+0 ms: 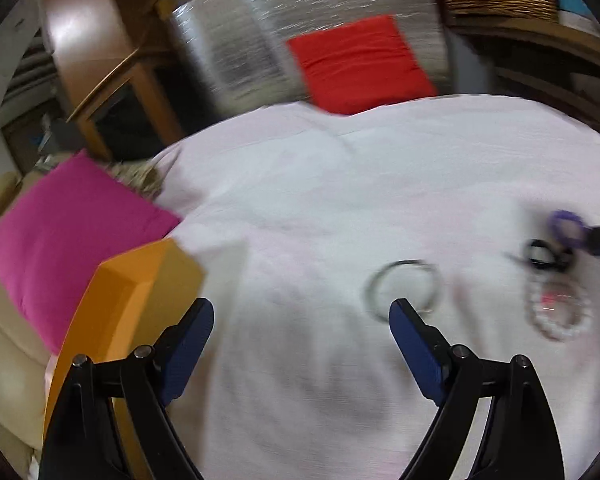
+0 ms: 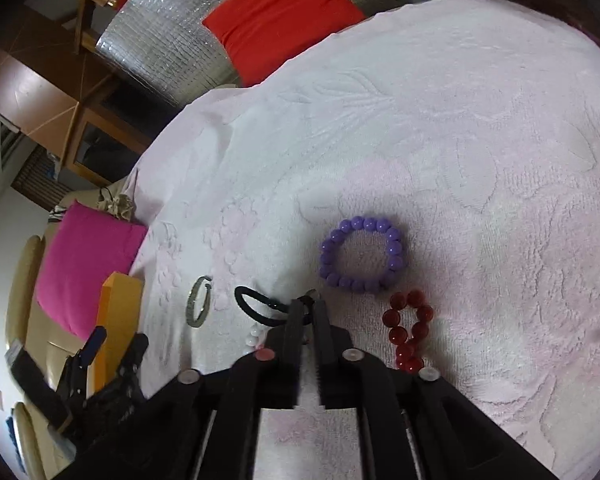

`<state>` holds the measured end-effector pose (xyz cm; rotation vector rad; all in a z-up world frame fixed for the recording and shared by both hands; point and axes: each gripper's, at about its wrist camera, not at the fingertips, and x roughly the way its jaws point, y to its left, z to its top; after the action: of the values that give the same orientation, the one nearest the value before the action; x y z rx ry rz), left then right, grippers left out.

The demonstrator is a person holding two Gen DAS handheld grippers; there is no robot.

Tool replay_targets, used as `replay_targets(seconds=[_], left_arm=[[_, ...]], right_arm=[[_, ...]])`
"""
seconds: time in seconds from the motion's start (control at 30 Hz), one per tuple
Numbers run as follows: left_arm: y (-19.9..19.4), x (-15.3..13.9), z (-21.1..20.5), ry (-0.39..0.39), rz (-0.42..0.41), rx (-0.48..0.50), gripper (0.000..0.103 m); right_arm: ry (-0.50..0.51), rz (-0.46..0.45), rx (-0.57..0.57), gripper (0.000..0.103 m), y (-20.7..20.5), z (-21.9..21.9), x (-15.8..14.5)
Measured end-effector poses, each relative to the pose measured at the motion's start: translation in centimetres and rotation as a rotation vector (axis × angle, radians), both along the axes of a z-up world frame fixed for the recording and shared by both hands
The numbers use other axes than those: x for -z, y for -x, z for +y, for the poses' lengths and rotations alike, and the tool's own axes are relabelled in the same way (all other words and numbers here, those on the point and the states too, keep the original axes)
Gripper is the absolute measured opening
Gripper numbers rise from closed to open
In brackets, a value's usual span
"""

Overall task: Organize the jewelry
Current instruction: 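Move both tools back to the remaining jewelry on the cloth, then grasp the white bead bracelet with the right tool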

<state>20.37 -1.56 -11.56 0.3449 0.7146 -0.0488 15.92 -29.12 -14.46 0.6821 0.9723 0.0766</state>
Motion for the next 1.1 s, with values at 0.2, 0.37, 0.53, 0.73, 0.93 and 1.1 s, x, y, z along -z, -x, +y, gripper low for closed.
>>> replay_targets(seconds=[0.2,0.37,0.53,0.73,0.93,1.1], left_arm=[[-2.0,1.1,2.8,0.137,0.117,-0.031,0.090],[-1.6,1.2,0.7,0.164,0.125,0.043,0.090],[-1.3,2.0,-1.3,0.142,0.155,0.094,0.090],[-1.9,3.0,-2.5,0.133,0.191,0.120,0.090],[-2.6,3.4,-3.2,0.126,0.176,0.120,0.090],[-3.7,4.4,-3.2,0.143,0.210,0.097,0.089]], right_arm=[[0.017,0.001,-0.046,0.043,0.4,0.8,0.1],[-0.003,0.085,-0.053,0.034,0.1,1.1,1.9],[0.042,0.089,-0.057,0.035,-0.1,1.8,2.1],[0.138,0.072,-0.083,0.013,-0.2,2.9,1.8],[0.196,0.021,-0.094,0.009,0.4,3.6,0.8],[0.192,-0.062,-0.095,0.009,1.2,3.5,-0.9]])
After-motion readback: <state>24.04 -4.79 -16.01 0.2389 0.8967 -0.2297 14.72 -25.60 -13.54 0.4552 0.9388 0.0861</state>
